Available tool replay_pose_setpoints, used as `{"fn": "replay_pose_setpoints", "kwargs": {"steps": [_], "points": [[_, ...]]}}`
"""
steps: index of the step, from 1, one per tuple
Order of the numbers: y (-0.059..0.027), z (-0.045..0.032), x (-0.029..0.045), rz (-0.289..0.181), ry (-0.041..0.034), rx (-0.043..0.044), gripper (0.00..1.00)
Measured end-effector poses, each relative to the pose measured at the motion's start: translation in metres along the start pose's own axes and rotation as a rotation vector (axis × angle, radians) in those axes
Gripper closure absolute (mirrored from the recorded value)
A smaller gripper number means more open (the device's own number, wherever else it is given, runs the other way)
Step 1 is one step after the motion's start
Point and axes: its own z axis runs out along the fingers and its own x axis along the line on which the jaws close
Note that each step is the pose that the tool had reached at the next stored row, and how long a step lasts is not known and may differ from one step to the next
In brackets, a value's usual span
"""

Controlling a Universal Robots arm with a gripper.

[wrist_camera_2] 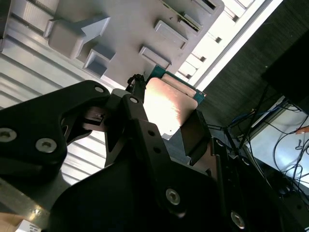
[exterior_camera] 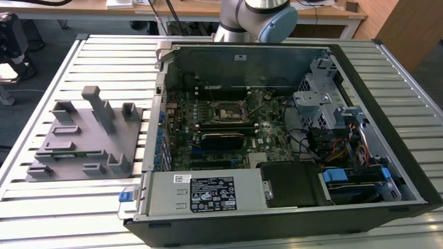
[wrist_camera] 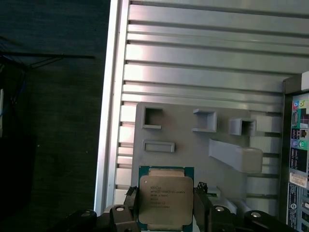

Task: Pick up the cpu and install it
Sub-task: 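Pick up the cpu and move it towards the insertion slot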

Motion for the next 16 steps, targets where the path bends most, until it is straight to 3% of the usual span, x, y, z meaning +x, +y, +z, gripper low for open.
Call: {"fn": "replay_pose_setpoints", "kwargs": {"steps": [16], "points": [[0.0007, -0.0124, -0.0002, 0.0, -0.0017, 0.0002, 0.46]]}}
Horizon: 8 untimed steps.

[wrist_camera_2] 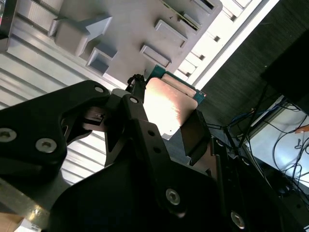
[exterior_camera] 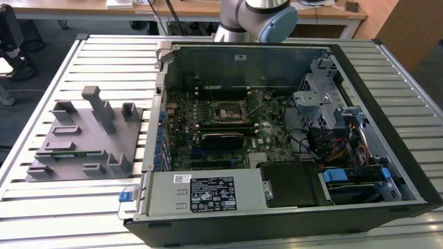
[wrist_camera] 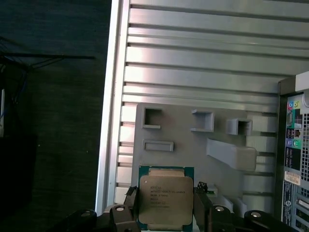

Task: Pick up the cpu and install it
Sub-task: 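Pick up the cpu and move it towards the insertion slot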

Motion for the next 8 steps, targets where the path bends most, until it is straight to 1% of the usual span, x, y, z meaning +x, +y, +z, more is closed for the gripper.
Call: {"fn": "replay_pose_setpoints", "kwargs": {"steps": [3, 8], "points": [[0.0002, -0.0036, -0.0001, 0.0, -0.0004, 0.0001, 0.46], [0.0006, -0.0134, -0.0002, 0.0, -0.0022, 0.0001, 0.46]]}}
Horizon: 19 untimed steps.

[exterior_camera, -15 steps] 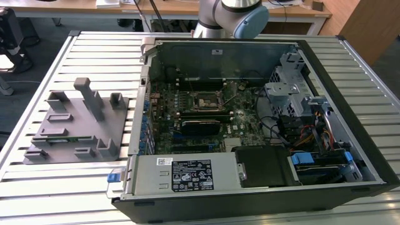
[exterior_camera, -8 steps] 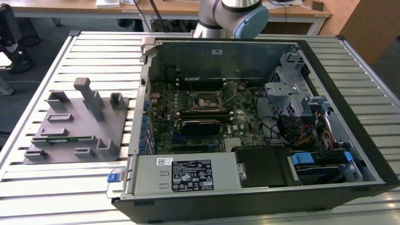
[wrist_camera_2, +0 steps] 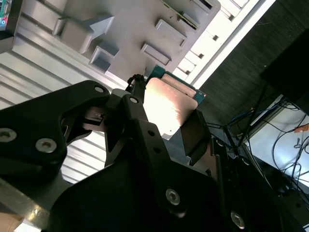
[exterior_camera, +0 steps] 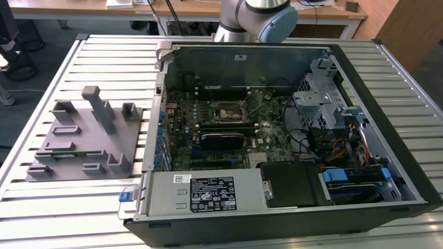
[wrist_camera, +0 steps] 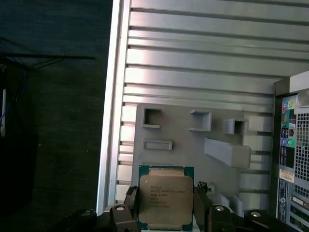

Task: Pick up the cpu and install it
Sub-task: 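Pick up the cpu and move it towards the insertion slot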

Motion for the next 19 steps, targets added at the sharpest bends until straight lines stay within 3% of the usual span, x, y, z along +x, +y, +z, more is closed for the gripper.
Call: {"fn": "replay_pose_setpoints", "kwargs": {"steps": [5, 8, 19], "points": [[0.0005, -0.0086, -0.0001, 0.0, -0.0017, 0.0, 0.46], [0.0007, -0.0088, -0.0005, 0.0, -0.0017, 0.0, 0.46], [0.0002, -0.0069, -0.0173, 0.0, -0.0016, 0.0002, 0.46]]}}
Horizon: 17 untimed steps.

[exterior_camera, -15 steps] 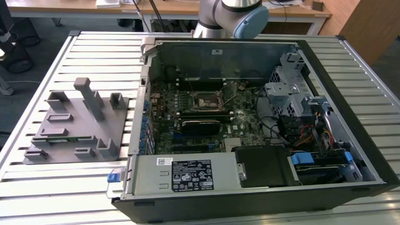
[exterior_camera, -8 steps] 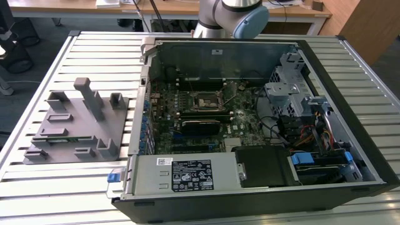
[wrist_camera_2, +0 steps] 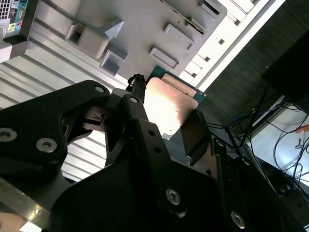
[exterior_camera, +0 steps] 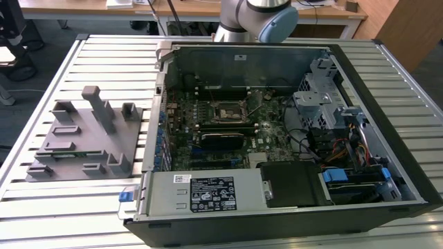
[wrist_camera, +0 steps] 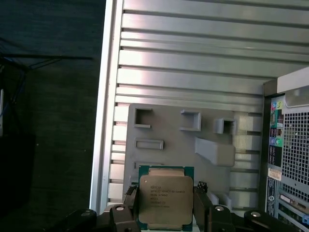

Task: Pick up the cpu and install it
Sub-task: 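Pick up the cpu and move it towards the insertion slot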

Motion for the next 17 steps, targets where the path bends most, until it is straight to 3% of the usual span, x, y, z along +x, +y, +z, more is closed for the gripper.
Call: {"fn": "replay_pose_setpoints", "kwargs": {"steps": [17], "points": [[-0.0008, 0.0045, -0.0146, 0.0, 0.0001, 0.0, 0.46]]}}
